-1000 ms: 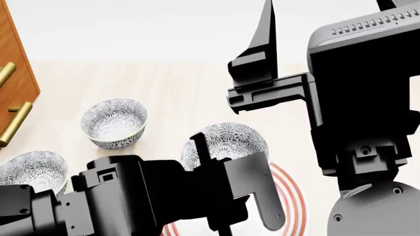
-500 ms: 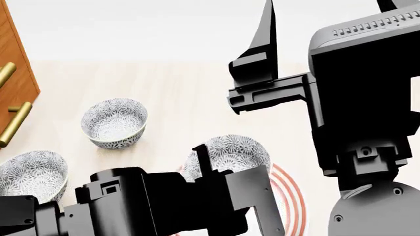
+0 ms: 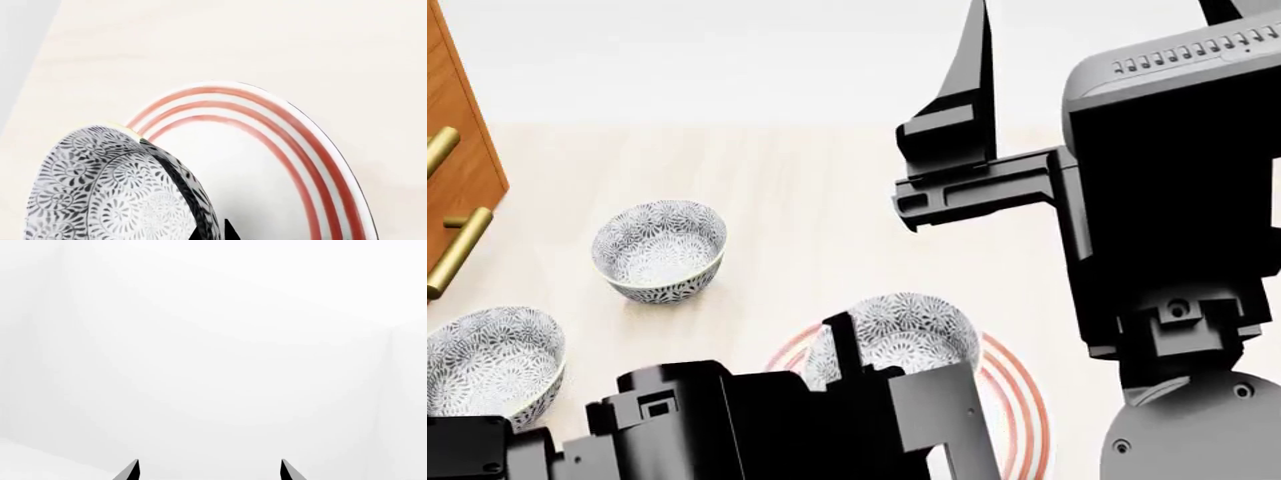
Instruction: Put the bowl at the front on the plate.
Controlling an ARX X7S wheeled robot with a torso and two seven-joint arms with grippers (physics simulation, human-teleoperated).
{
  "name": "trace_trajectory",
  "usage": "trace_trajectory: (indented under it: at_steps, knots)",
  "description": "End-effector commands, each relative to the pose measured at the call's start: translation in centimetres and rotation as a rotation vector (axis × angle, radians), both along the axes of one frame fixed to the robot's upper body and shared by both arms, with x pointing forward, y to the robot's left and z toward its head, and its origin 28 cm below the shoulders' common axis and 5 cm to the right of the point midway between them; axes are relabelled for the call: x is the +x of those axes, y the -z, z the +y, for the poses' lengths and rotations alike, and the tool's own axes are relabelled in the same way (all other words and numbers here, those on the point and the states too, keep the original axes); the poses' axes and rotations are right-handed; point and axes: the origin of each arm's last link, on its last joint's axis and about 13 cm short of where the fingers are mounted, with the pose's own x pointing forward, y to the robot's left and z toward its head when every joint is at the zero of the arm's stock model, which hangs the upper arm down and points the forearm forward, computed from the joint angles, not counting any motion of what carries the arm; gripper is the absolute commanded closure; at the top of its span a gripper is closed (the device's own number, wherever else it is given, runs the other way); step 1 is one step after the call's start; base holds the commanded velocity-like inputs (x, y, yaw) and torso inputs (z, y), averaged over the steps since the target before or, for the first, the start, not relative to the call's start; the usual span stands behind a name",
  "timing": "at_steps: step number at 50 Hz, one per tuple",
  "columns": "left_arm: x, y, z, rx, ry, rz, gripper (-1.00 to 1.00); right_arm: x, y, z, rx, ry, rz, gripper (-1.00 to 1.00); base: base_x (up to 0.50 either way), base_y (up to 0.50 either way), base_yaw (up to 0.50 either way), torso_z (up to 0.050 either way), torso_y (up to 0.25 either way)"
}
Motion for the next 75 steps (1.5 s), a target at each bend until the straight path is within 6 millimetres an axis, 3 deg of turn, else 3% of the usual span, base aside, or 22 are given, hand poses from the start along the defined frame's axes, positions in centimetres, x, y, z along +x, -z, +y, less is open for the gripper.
trace_trajectory:
  at_steps: [1,75]
  knots:
    - [0.2,0.2,0.1,0.017,0.002,-0.028,1.00,-0.1,0.1,0.0,0.002,0.001,-0.001,-1.00,0.00,0.00,0.00,0.000,0.000]
    - [-0.9,3.7,0.4,0.061,0.004,-0.029,1.00,-0.1,0.3,-0.1,0.012,-0.006,-0.006,-1.00,0.00,0.00,0.00,0.000,0.000]
